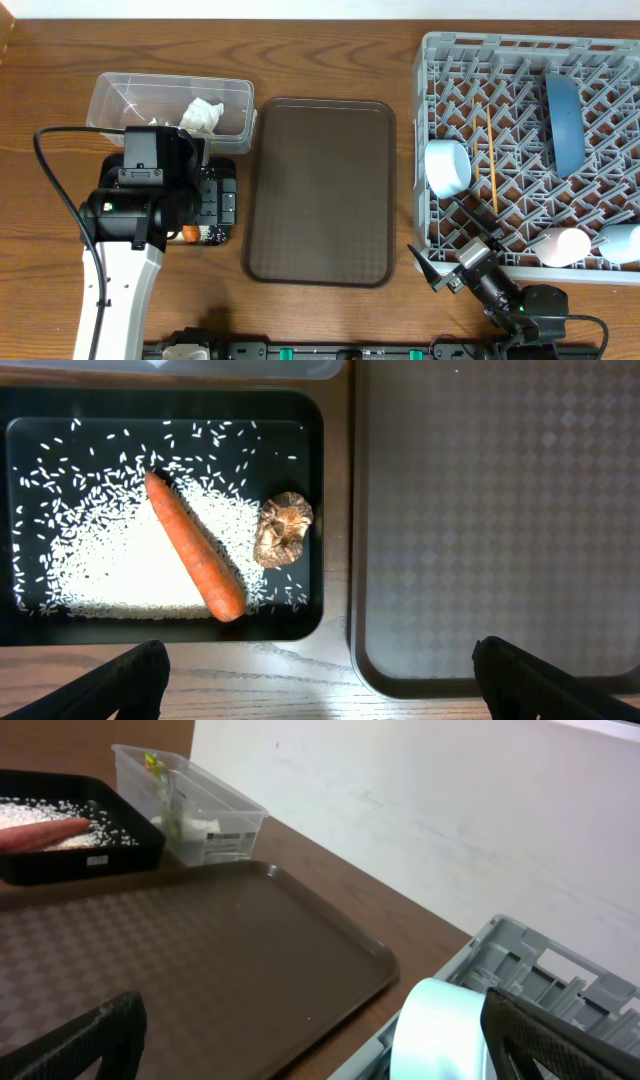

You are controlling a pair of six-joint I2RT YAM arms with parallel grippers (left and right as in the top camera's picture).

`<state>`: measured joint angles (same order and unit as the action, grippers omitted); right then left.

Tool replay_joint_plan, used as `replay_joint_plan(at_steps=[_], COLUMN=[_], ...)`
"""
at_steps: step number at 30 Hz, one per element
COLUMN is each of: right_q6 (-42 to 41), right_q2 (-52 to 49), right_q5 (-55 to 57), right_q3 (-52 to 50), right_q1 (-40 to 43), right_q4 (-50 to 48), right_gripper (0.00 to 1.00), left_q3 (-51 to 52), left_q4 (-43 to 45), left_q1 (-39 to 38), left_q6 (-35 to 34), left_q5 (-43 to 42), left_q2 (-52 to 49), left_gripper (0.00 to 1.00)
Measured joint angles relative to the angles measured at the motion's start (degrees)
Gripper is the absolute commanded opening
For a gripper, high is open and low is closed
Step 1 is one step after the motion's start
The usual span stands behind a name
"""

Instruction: Sort waste into correct bins and load items into the dishwasher rack

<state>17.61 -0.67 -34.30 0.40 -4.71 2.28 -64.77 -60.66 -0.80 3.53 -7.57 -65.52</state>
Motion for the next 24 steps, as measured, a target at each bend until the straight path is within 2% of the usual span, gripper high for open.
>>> replay_joint_plan(at_steps=[19,24], right_q6=[0.0,0.0], right_q2=[0.0,0.0], right_q5=[0.0,0.0], right_q3=[0.0,0.0], right_q1=[0.0,0.0], right_q4=[0.0,0.0], right_gripper=[0.99,0.99], left_q3=[0.0,0.0], left_q4=[0.0,0.0], left_q1=[0.0,0.0], left_q6=[0.0,0.0], left_q5=[0.0,0.0], left_q2=[0.1,2.9], left_gripper=[0.98,0.98])
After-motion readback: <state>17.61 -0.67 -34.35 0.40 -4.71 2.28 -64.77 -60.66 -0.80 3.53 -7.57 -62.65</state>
